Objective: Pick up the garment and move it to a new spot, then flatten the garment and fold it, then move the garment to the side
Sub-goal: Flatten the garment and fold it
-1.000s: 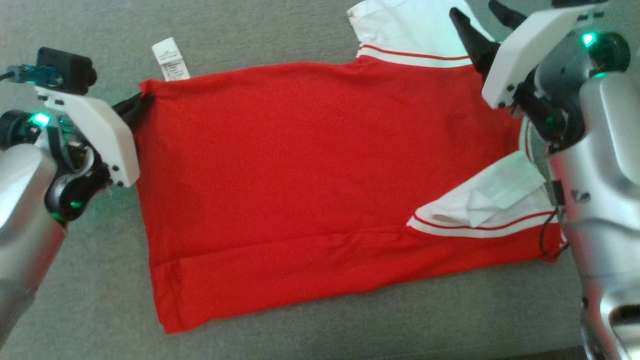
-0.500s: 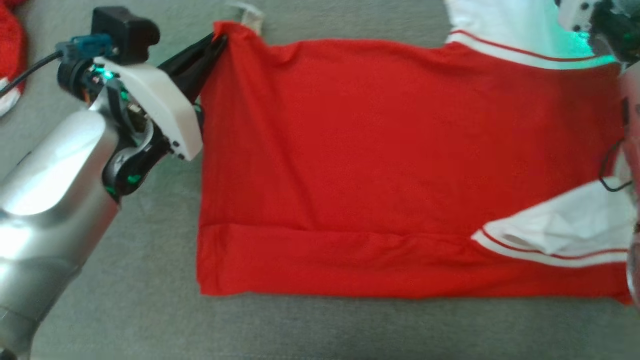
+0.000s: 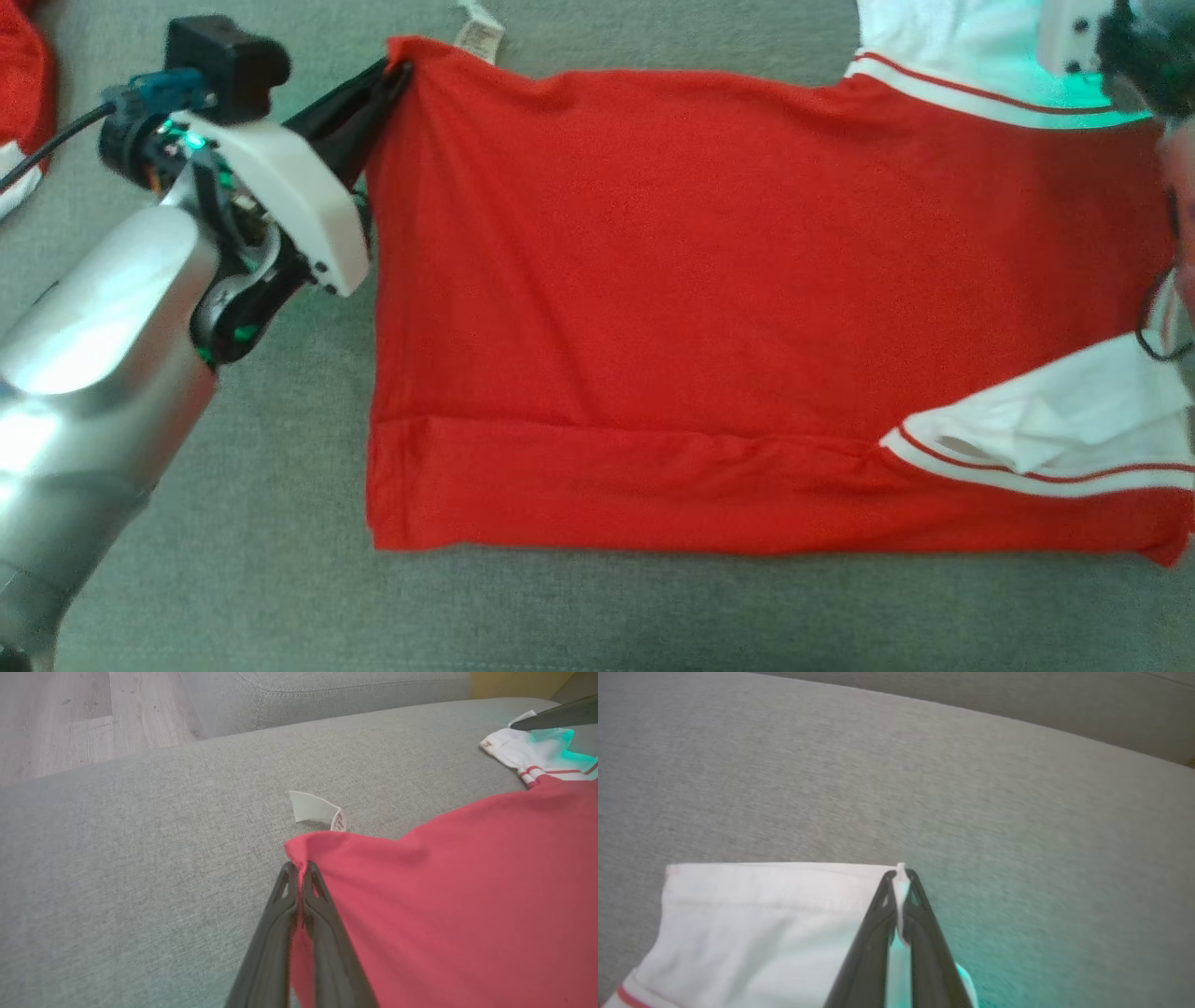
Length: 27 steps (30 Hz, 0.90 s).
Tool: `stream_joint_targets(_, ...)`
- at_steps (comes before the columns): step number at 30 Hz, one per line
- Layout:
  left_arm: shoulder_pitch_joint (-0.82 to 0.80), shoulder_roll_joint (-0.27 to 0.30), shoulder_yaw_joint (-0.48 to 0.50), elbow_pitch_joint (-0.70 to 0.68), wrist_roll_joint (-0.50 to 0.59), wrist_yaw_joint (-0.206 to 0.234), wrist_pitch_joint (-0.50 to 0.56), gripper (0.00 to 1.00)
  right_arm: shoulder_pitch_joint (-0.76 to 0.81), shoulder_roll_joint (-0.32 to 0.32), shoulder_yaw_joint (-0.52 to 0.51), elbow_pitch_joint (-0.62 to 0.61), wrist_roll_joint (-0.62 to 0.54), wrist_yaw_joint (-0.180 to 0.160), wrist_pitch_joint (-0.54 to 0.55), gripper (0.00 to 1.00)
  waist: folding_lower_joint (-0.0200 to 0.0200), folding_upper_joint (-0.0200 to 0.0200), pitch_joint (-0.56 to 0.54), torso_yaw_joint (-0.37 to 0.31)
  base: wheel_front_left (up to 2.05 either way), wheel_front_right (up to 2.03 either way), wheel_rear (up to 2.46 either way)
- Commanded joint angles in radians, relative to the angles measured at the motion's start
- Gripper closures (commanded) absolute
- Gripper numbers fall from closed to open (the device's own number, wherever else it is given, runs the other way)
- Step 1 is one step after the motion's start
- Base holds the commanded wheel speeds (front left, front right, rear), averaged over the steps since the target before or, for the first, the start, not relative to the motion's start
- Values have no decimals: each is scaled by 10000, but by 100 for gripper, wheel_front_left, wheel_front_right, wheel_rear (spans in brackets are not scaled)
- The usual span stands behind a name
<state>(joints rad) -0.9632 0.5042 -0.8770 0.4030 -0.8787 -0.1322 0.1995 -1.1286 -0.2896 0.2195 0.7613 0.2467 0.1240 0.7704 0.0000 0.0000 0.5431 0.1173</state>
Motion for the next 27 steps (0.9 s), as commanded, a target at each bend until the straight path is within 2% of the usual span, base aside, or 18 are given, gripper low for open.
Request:
stream_joint_targets(1,-221,597,427,-77,27,50,-190,100,251,-111,26,-491,201,67,-237,100,0,0,-286,-213,0,0,0)
stream_joint_targets(9,519,769,522,314,-83,191,-838,100,1045,-348,-33,-1273,909,67,-1746,100,0,0,-1398,-498,0,0,0)
stream_joint_targets(16,1488,924,588,412,-238,390,-1518,100,2271,-723,320,-1962,1842,67,-2254,100,0,0,-2546,-645,0,0,0)
stream_joint_targets(21,2214,975,546,217,-338,432,-1968,100,3400,-1019,390,-2599,2430,67,-1915,100,0,0,-3105,-693,0,0,0)
stream_joint_targets(27,3077,1223,376,-73,-243,382,-2612,100,5200,-1458,273,-4242,3001,67,-504,100,0,0,-3517,-890,0,0,0)
